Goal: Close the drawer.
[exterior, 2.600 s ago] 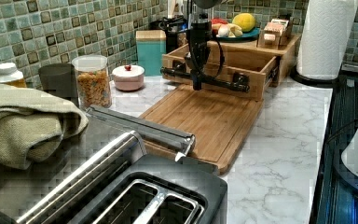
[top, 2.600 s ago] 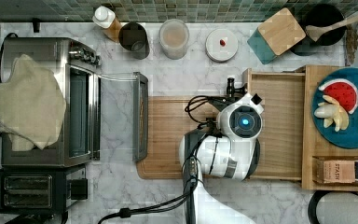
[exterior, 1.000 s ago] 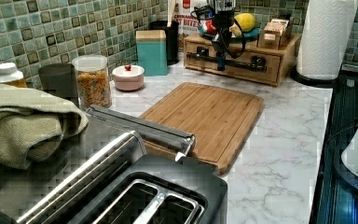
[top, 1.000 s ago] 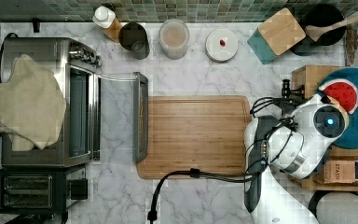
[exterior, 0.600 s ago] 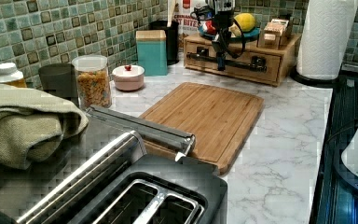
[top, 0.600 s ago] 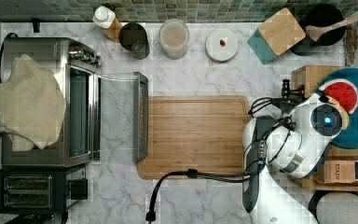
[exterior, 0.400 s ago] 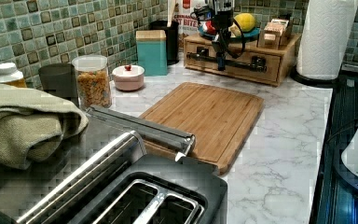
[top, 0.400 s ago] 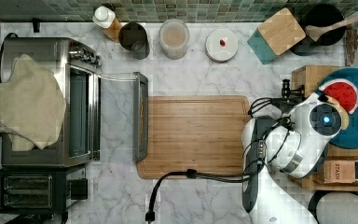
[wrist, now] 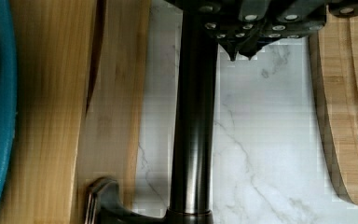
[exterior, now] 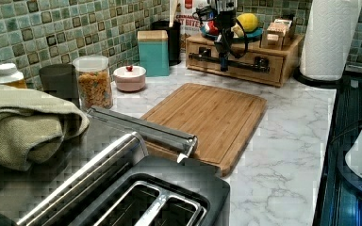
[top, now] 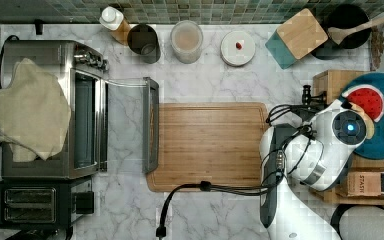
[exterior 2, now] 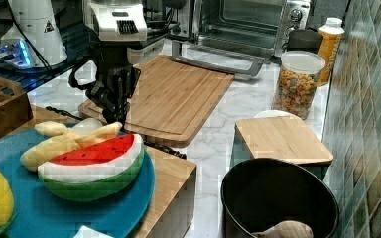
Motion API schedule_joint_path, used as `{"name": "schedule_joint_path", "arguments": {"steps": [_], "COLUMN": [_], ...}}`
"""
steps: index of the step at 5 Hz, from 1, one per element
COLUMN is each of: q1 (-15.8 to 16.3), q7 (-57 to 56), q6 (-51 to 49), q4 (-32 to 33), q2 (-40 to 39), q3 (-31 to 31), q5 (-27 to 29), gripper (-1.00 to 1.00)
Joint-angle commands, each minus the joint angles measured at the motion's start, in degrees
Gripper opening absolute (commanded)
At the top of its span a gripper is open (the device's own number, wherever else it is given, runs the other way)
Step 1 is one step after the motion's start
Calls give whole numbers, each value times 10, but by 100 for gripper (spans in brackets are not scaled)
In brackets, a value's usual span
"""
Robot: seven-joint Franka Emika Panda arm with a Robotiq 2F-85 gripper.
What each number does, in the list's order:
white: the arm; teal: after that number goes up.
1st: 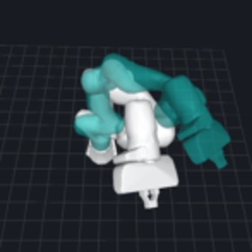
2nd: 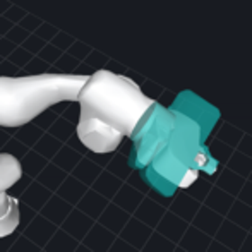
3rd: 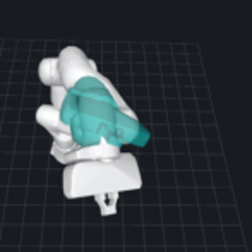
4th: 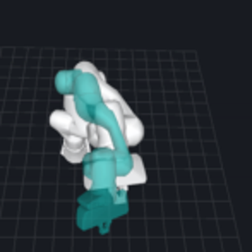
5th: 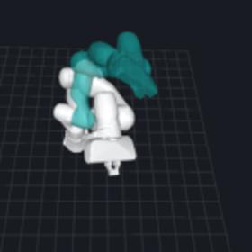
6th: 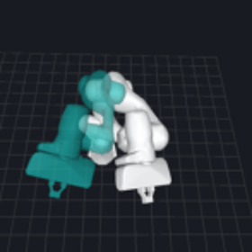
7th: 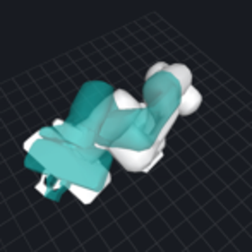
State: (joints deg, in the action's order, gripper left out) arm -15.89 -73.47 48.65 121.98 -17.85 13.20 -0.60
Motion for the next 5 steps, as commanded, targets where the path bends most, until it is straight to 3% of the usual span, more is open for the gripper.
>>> {"name": "schedule_joint_path", "arguments": {"steps": [1,5], "q1": [-67,-60], "q7": [3,1], "q6": [0,0], "q4": [-66,-66], "q2": [23,22], "q3": [80,87], "q5": [-23,-20], "gripper": [-100,-100]}}
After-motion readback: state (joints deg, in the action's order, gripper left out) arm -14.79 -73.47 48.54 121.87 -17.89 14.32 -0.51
